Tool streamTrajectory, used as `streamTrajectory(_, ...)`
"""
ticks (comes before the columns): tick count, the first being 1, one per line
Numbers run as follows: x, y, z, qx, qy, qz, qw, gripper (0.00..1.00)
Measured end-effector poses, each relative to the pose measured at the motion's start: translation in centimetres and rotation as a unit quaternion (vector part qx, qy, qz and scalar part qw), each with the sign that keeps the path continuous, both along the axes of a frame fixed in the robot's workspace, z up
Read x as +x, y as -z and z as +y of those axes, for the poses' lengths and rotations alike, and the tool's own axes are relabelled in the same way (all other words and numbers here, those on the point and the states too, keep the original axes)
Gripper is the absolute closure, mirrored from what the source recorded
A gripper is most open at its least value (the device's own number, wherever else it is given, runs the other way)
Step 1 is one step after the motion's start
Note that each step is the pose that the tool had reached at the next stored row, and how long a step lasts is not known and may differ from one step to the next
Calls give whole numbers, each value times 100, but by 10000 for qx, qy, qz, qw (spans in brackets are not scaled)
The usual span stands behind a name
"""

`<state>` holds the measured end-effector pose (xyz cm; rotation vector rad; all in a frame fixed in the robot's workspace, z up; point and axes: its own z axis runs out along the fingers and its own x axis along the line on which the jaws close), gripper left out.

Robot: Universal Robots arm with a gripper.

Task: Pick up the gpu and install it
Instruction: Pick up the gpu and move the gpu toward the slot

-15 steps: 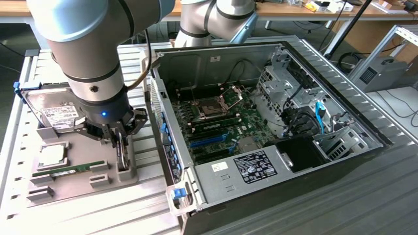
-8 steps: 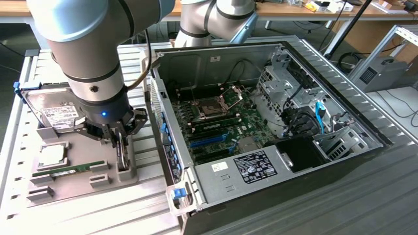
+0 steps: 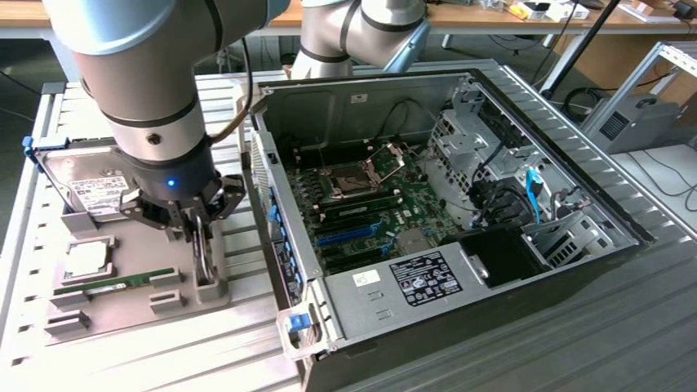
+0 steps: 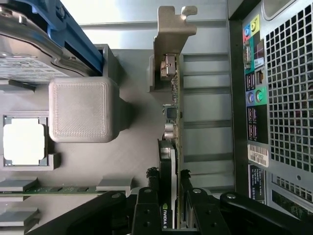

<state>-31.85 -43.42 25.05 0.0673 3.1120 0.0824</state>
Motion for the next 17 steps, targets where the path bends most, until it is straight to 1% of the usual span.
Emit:
streamTrajectory(6,0,-110,0,0,0,0,10000,73)
streamTrajectory(8,0,-167,0,0,0,0,10000,73)
streamTrajectory(12,0,-241,0,0,0,0,10000,73)
streamTrajectory(17,0,-375,0,0,0,0,10000,73)
